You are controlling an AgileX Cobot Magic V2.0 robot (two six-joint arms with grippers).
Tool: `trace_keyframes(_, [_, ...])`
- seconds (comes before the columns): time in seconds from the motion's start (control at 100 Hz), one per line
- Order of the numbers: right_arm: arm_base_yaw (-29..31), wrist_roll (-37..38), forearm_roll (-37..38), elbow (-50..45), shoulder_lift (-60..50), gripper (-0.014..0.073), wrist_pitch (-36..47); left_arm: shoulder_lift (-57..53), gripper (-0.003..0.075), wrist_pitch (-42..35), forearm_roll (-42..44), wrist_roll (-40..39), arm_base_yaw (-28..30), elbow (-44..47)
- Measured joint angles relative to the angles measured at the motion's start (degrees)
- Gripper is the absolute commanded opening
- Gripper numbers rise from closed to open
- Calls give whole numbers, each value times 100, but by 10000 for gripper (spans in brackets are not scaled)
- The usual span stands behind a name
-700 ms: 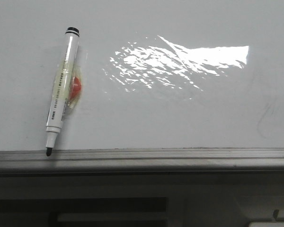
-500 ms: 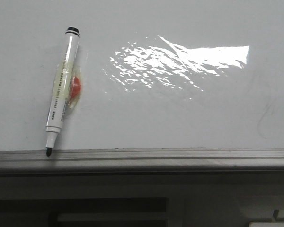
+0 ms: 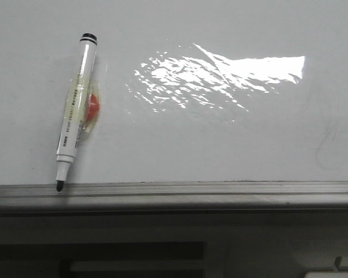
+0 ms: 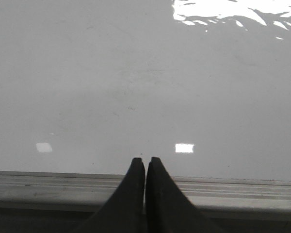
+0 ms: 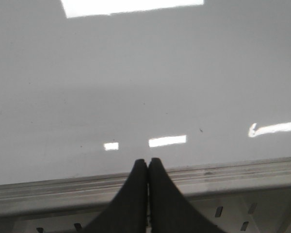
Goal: Write number 9 on whiteboard
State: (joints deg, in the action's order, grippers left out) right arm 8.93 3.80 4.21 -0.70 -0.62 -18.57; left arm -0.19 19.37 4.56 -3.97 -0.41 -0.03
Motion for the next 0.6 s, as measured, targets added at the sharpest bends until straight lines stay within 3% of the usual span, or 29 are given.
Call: trace_keyframes(0.6, [0, 0, 12, 0, 0, -67, 274, 0, -20, -413, -169, 0, 0, 3])
